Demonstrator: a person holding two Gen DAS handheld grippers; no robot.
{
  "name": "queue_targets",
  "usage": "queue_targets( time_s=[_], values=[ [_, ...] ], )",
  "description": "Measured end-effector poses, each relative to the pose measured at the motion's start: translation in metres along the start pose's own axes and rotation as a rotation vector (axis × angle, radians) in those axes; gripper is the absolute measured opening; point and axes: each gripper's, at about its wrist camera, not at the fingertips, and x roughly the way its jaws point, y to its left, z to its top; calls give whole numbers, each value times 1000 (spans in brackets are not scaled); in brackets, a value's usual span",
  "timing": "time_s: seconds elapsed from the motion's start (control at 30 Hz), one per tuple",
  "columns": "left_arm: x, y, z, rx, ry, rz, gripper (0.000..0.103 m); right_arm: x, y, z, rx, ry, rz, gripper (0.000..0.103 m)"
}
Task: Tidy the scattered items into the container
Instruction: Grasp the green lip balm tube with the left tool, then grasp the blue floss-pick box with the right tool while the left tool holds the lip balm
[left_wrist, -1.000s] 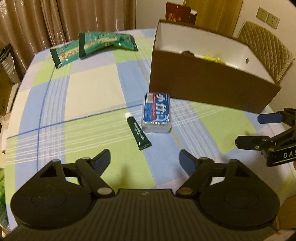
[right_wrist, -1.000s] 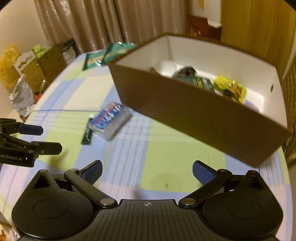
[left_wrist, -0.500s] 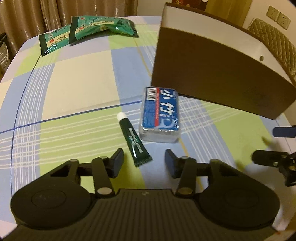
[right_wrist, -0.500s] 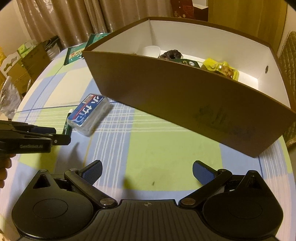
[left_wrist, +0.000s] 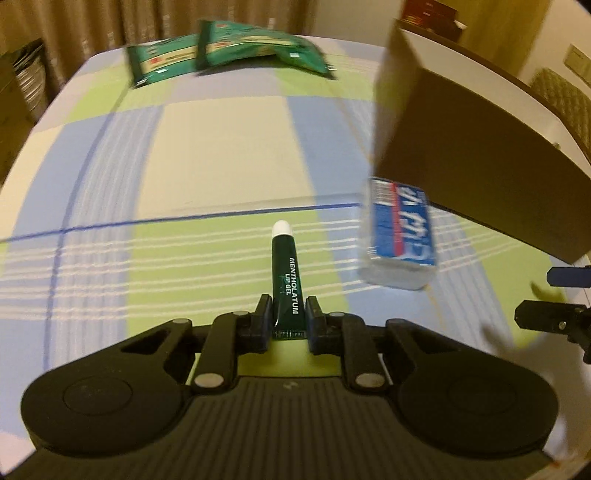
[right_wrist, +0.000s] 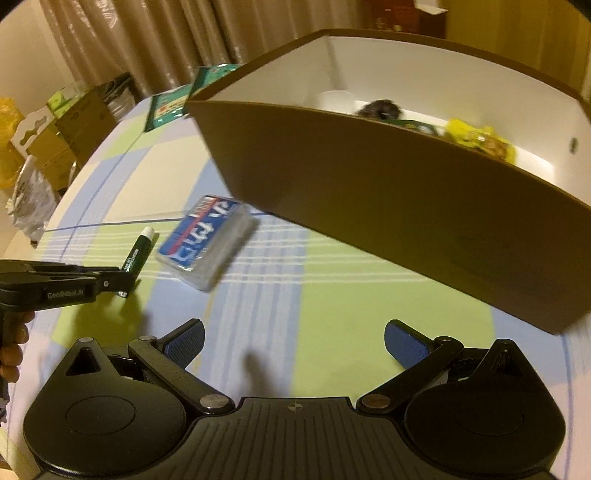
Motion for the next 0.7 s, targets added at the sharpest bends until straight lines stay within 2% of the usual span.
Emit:
queue_targets(
  time_s=[0.27,0.5,0.57,0.67,0.7],
  values=[
    [-16,41,-10,-91,23,57,15,29,42,22,-24,-30,42,101],
    [-18,52,-11,-99,30,50,15,70,75,51,11,-61,-34,100],
    [-17,52,-10,-87,31,50,15,82,83,56,-3,-53,-63,96],
    [-15,51,-7,-67,33,44,18,96,88,57,-30,-24,-96,72],
    [-14,50,-6,-63,35,40,20,98,87,56,-34,-21,-95,71]
  ],
)
